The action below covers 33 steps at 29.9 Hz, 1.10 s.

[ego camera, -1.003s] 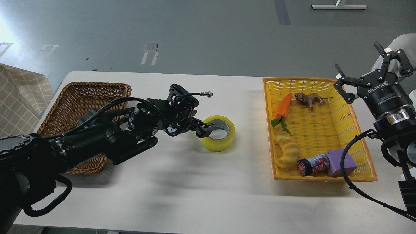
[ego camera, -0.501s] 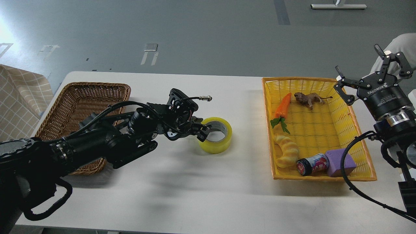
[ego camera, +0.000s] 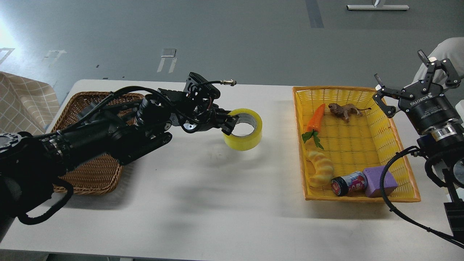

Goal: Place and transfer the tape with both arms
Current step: 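Lift the tape roll and lower it into the woven basket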

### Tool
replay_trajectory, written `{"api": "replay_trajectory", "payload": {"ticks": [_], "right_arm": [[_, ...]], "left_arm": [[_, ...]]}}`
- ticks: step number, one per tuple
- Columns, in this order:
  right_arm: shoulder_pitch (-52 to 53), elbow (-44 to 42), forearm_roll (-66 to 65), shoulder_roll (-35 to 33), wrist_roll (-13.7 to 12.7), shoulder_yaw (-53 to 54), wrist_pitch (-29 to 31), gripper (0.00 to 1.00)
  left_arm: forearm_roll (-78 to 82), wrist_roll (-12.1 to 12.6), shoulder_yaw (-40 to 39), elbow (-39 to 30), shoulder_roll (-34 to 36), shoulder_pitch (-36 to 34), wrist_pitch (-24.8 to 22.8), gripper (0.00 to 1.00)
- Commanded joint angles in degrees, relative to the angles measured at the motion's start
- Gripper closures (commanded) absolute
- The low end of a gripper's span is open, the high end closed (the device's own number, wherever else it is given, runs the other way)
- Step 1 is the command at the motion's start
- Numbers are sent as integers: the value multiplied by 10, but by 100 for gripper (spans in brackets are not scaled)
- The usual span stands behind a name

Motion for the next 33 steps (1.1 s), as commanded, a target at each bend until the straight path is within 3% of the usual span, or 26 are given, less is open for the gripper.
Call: {"api": "replay_trajectory", "payload": {"ticks": [1,10,24,33], "right_arm": [[1,0,0,-1,0,0,0,0],[4,0,0,1,0,-2,0,0],[11,-4,0,5,0,-4,0,0],[11,-5,0,7,0,-4,0,0]], "left_arm": [[-9,-14,1,-1,30,-19,-12,100],[-10,-20,1,-1,123,-46,-27,100],[-9,-77,2,-2,293,-37,-28,100],[-14,-104,1,3,362,27,-17,100]]}}
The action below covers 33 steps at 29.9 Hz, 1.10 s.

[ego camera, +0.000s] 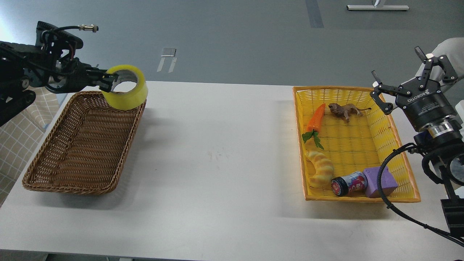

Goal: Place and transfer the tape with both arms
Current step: 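Lift the tape roll and lower it into the woven basket, then release the tape and raise the left gripper away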

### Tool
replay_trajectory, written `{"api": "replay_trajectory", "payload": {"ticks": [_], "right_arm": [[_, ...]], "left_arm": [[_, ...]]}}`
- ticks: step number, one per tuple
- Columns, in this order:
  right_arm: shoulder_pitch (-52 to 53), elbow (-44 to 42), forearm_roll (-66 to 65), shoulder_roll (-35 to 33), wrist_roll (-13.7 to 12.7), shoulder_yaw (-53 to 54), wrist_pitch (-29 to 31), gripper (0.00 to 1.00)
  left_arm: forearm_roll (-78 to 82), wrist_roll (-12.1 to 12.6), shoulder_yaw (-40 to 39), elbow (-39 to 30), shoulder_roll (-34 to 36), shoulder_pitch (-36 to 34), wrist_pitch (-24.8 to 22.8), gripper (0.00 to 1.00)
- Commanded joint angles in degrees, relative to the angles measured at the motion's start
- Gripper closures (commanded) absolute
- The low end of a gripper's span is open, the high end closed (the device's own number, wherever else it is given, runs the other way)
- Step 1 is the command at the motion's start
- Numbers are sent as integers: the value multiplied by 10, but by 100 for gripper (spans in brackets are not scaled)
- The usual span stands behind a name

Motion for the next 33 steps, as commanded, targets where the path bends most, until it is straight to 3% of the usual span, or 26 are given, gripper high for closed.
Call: {"api": "replay_trajectory", "payload": {"ticks": [1,13,33], "right_arm": [[0,0,0,2,0,-1,0,0],[-2,-4,0,6,0,0,0,0],[-5,-4,0,6,0,0,0,0]], "left_arm": [[-8,-12,-1,4,22,27,8,100],[-40,-13,-2,16,34,131,68,100],[-75,-11,-2,52,25,199,122,100]]}}
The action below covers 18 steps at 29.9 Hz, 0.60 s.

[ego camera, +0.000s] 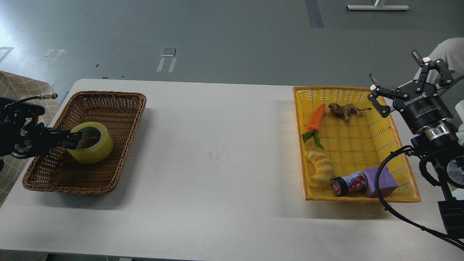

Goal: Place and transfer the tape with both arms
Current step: 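Release the tape and raise the left gripper away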

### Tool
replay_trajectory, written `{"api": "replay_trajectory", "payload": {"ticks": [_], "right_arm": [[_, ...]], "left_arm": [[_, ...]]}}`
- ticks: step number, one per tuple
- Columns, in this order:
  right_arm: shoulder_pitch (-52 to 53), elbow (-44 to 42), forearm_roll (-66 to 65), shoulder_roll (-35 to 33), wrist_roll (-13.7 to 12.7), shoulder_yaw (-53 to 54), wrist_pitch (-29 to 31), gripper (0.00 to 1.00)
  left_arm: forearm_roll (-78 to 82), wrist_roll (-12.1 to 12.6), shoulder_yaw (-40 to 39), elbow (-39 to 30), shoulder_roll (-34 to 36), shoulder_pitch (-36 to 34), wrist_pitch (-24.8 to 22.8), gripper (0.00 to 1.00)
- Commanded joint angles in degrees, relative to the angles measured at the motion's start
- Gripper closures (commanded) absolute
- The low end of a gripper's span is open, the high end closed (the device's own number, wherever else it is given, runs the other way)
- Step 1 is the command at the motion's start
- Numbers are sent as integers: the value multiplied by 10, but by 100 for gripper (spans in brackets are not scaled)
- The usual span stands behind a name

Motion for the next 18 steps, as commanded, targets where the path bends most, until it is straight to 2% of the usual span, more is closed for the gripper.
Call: {"api": "replay_trajectory", "payload": {"ticks": [1,7,9,10,11,14,18], "right_arm": [[-1,0,0,0,0,0,0,0],[-1,0,0,1,0,0,0,0],[-1,0,0,0,0,0,0,0],[-1,-1,0,0,0,0,0,0],[-1,-1,0,0,0,0,0,0],[-1,-8,0,0,0,0,0,0],[-1,-8,0,0,0,0,0,0]], "left_arm": [[-7,2,0,1,-1,2,2,100],[-8,3,-2,6,-1,1,2,100],[-8,5,-2,6,-1,1,3,85],[-9,5,-3,6,-1,1,4,63],[-12,5,-3,5,-1,1,9,45],[-49,5,-1,4,-2,2,21,30],[-58,4,-2,1,-2,-1,21,24]]}}
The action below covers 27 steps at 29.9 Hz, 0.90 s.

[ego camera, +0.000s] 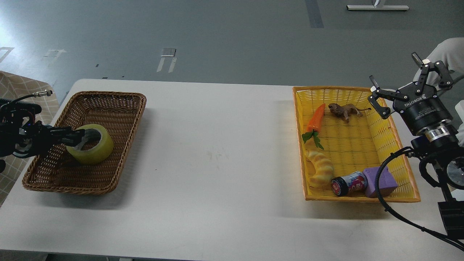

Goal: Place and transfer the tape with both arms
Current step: 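Release the tape and raise the left gripper away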

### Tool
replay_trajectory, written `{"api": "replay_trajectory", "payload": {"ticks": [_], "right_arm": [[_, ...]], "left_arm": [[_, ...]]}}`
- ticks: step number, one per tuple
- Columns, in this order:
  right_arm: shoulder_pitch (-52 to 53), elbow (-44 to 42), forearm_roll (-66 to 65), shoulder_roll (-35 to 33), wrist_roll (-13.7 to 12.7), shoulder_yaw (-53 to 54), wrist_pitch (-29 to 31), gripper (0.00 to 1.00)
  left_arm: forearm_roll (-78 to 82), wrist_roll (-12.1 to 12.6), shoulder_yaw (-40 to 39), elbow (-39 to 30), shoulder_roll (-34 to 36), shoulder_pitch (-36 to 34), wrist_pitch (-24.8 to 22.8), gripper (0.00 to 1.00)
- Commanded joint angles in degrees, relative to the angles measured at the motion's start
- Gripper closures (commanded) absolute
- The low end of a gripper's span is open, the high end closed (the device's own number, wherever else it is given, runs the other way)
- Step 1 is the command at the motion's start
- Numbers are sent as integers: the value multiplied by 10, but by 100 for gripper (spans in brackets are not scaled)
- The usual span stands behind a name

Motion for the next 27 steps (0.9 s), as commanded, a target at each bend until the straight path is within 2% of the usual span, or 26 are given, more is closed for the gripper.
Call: {"api": "replay_trajectory", "payload": {"ticks": [1,6,8,16,21,27], "right_arm": [[0,-1,0,0,0,0,0,0],[2,-1,0,0,0,1,0,0],[4,-1,0,0,0,1,0,0],[30,-2,-2,-6,0,1,0,0],[56,-2,-2,-6,-1,0,0,0],[118,-24,-14,-6,-3,-29,0,0]], "left_arm": [[-9,-2,-1,-4,1,-6,1,22],[-49,-6,-9,-6,6,-24,0,20],[-131,-9,-8,-7,9,-84,-9,14],[-388,-16,-11,-5,2,-231,-83,11],[-640,-18,-23,-5,-38,-255,-113,3],[-788,-19,-86,-5,-107,-246,-136,2]]}}
